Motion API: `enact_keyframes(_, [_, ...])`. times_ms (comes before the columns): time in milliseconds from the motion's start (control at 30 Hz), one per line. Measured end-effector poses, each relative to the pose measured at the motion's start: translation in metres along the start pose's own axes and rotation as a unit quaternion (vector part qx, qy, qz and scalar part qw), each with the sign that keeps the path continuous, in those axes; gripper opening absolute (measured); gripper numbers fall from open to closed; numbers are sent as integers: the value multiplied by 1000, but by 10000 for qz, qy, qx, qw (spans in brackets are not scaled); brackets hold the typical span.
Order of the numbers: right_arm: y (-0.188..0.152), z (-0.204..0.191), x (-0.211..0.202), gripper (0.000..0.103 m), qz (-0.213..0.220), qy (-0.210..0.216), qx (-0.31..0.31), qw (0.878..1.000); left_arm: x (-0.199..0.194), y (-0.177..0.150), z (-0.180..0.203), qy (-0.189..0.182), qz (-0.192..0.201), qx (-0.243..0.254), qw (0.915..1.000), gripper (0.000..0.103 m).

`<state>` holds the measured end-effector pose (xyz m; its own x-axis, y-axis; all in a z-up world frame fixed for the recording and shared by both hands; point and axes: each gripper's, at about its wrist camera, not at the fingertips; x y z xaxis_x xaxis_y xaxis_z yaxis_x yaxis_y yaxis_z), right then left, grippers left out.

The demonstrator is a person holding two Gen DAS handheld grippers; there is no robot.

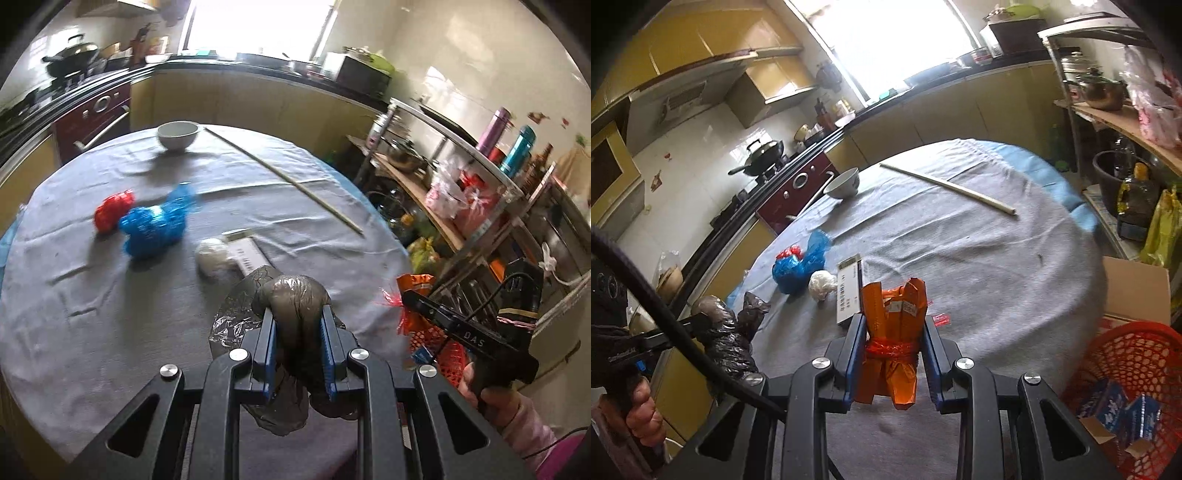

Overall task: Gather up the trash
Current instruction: 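Carry the black bag and orange item to the red basket and release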

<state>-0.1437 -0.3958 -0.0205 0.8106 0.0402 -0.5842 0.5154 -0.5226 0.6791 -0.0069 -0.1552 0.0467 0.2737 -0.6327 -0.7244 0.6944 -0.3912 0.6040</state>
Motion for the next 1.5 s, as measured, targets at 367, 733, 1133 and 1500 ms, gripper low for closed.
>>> enact_keyframes(367, [0, 41, -35, 32, 280, -286, 320, 9987, 22, 3, 67, -293, -244, 626, 9973, 22])
enact_keyframes(733, [-4, 84, -58, 32, 485, -539, 808, 9941, 46, -10, 124, -578, -484, 1238, 9894, 22])
enact_keyframes(1133, [-2, 95, -62, 32, 588, -530, 954, 9923, 52, -12, 140, -704, -557, 1370, 9865, 22])
enact_keyframes(1500, [-6, 114, -86, 32, 658, -823, 1033, 9891, 61, -13, 160, -900, -590, 1569, 9817, 22])
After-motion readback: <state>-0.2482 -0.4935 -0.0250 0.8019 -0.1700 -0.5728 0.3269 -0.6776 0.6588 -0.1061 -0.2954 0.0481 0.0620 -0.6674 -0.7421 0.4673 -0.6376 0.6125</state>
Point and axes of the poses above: each gripper's, at about its wrist camera, not at the fingertips, and x roughly the way its jaws point, z to its right, y to its top, and after that the axes turned 4 degrees about -x, right-handed
